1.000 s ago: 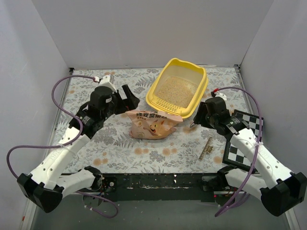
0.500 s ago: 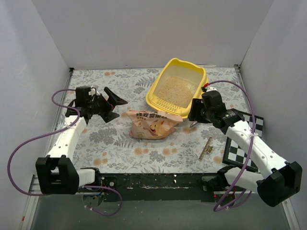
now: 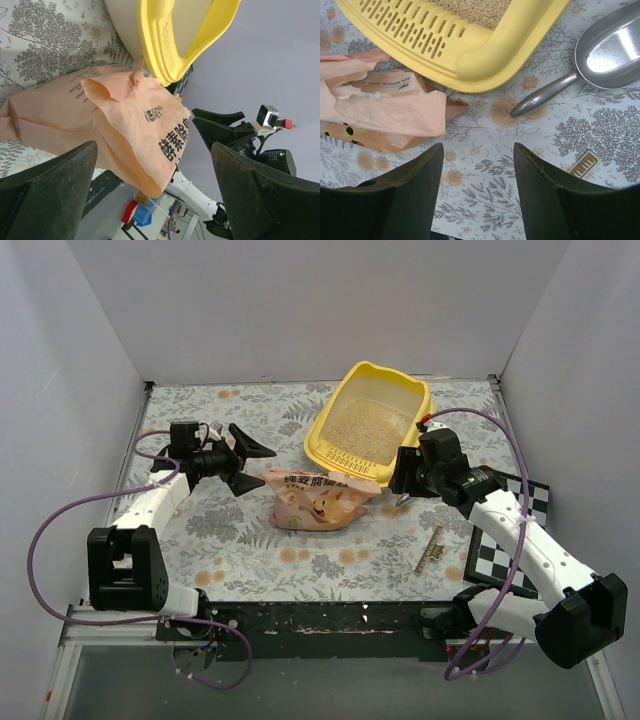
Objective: Fill the litter box with clean litter
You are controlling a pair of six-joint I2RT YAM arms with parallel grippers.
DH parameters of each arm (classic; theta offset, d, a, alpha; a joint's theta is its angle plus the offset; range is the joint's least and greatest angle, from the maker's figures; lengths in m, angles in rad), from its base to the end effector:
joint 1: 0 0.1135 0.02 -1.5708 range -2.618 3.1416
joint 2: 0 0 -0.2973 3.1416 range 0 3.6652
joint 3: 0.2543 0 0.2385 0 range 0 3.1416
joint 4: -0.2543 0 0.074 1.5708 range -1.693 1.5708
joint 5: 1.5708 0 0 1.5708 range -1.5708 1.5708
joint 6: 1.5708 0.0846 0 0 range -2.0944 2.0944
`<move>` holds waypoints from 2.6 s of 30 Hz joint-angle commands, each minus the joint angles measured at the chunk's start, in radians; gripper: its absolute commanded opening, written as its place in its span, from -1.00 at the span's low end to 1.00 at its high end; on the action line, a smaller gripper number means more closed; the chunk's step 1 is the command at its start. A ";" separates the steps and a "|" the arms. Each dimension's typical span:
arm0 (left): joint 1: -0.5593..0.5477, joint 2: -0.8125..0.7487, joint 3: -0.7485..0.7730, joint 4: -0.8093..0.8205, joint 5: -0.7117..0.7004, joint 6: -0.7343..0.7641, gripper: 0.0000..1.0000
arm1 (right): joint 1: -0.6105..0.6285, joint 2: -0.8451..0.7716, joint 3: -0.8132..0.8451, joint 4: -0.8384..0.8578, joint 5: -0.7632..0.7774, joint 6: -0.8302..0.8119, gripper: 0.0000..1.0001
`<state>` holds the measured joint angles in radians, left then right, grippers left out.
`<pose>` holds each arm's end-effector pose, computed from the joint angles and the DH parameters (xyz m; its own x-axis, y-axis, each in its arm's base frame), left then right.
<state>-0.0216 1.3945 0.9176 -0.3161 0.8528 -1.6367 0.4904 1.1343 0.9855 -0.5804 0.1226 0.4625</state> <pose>0.2900 -0.0700 0.2612 -0.4945 -0.6459 0.5816 -0.7465 -0.0272 -0.6649 0.2248 0.1083 0.3028 -0.6987 0.1290 -0.7037 -0.0841 0.9620 0.2598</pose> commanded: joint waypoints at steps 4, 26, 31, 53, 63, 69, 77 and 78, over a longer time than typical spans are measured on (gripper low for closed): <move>0.005 0.046 0.029 0.061 0.052 -0.023 0.96 | -0.003 -0.014 -0.005 0.031 -0.009 0.005 0.31; -0.063 0.156 0.104 0.199 0.077 -0.063 -0.12 | -0.004 -0.071 -0.074 0.044 -0.031 -0.001 0.27; -0.084 0.172 0.080 0.345 0.143 -0.090 -1.00 | -0.003 -0.085 -0.077 0.047 -0.050 -0.034 0.23; -0.083 0.089 -0.431 2.052 0.109 -0.508 -1.00 | -0.009 0.045 0.010 0.526 -0.438 -0.447 0.47; -0.084 0.110 -0.445 2.163 0.144 -0.543 -1.00 | -0.049 0.177 0.062 0.599 -0.762 -0.679 0.56; -0.098 0.058 -0.422 2.161 0.170 -0.545 -1.00 | -0.067 0.229 0.088 0.628 -0.882 -0.687 0.56; -0.118 0.026 -0.405 2.161 0.183 -0.554 -1.00 | -0.075 0.281 0.114 0.631 -0.992 -0.665 0.55; -0.120 0.023 -0.404 2.161 0.183 -0.558 -1.00 | -0.075 0.286 0.113 0.639 -1.002 -0.654 0.54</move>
<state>-0.1291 1.4631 0.4824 1.3167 1.0019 -1.9984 0.4191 1.4036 1.0576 -0.0086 -0.7914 -0.2081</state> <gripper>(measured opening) 0.010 0.776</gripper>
